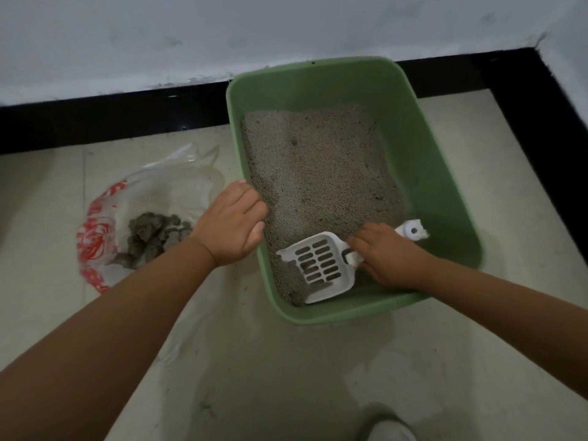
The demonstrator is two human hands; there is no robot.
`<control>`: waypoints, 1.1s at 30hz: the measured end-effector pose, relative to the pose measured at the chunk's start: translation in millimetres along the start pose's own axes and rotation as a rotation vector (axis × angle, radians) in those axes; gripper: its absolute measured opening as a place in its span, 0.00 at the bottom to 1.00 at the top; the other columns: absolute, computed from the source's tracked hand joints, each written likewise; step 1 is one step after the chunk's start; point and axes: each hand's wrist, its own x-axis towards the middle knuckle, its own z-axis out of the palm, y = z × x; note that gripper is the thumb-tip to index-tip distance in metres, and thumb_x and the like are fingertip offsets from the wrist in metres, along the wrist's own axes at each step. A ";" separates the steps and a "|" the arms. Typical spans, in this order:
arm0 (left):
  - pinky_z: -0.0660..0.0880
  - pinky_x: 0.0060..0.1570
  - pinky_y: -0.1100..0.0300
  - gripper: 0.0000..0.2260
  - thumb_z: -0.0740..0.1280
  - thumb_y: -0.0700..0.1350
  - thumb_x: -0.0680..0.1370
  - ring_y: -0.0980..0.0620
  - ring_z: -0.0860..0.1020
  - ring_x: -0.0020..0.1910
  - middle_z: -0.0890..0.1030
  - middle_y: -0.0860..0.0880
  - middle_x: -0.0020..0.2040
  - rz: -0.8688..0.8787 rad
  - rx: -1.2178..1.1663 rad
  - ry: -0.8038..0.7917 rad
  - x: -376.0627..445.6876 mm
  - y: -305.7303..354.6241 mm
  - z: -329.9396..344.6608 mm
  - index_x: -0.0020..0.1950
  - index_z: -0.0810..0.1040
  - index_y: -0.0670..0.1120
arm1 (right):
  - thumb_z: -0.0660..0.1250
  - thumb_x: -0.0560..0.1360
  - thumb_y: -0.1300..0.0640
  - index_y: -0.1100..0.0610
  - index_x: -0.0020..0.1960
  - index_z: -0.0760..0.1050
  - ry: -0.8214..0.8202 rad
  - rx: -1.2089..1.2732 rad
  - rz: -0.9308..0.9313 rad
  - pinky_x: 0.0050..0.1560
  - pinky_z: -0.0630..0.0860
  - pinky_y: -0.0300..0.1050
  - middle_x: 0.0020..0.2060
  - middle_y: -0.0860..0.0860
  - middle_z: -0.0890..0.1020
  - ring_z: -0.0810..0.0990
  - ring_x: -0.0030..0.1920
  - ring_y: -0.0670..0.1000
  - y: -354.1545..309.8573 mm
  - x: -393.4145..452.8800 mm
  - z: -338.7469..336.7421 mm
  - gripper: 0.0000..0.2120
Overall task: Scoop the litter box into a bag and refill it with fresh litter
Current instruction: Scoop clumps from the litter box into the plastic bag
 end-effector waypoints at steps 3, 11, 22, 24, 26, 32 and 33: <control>0.63 0.57 0.49 0.05 0.54 0.42 0.71 0.44 0.64 0.42 0.74 0.39 0.34 0.012 -0.018 0.001 -0.8 0.3 0.6 0.41 0.66 0.41 | 0.69 0.64 0.60 0.66 0.47 0.79 -0.106 0.197 0.105 0.42 0.76 0.48 0.38 0.59 0.82 0.80 0.39 0.58 -1.1 -0.1 2.1 0.14; 0.64 0.56 0.50 0.04 0.54 0.43 0.71 0.46 0.64 0.42 0.74 0.40 0.34 -0.008 -0.056 -0.006 -4.0 0.9 1.6 0.42 0.63 0.43 | 0.59 0.74 0.54 0.61 0.40 0.73 -0.173 0.632 0.241 0.40 0.62 0.38 0.34 0.49 0.73 0.69 0.35 0.45 4.3 -0.5 2.0 0.10; 0.63 0.42 0.56 0.11 0.56 0.41 0.68 0.47 0.62 0.37 0.71 0.41 0.29 -0.099 -0.060 -0.012 11.4 -5.3 -4.9 0.29 0.72 0.38 | 0.58 0.79 0.58 0.64 0.44 0.71 0.089 0.489 0.784 0.40 0.64 0.43 0.43 0.64 0.79 0.77 0.47 0.60 37.4 -10.3 -22.2 0.10; 0.61 0.39 0.56 0.10 0.56 0.41 0.67 0.48 0.61 0.36 0.71 0.41 0.29 -0.159 -0.088 -0.002 16.2 -9.2 -3.2 0.29 0.71 0.37 | 0.56 0.79 0.58 0.62 0.44 0.70 0.036 0.430 0.868 0.41 0.63 0.41 0.44 0.63 0.78 0.77 0.48 0.61 36.4 -10.4 -25.2 0.09; 0.61 0.40 0.56 0.11 0.56 0.41 0.66 0.47 0.62 0.36 0.71 0.41 0.29 -0.141 -0.083 -0.011 19.7 -14.0 0.0 0.28 0.72 0.37 | 0.55 0.80 0.57 0.62 0.46 0.71 -0.034 0.391 0.939 0.41 0.64 0.42 0.47 0.63 0.79 0.76 0.46 0.60 36.2 -8.6 -26.2 0.10; 0.63 0.52 0.53 0.12 0.54 0.42 0.67 0.47 0.61 0.37 0.71 0.43 0.28 -0.081 -0.065 -0.033 22.8 -16.5 7.5 0.28 0.72 0.39 | 0.55 0.79 0.57 0.64 0.52 0.73 -0.107 0.387 0.950 0.44 0.69 0.45 0.50 0.62 0.79 0.75 0.45 0.59 47.4 15.7 -31.9 0.12; 0.63 0.53 0.53 0.12 0.54 0.43 0.66 0.48 0.61 0.37 0.70 0.43 0.28 -0.090 -0.067 -0.037 22.2 -16.0 8.1 0.28 0.72 0.39 | 0.56 0.79 0.57 0.65 0.53 0.73 -0.111 0.399 0.931 0.44 0.70 0.45 0.51 0.62 0.79 0.76 0.46 0.59 49.8 25.9 -30.8 0.12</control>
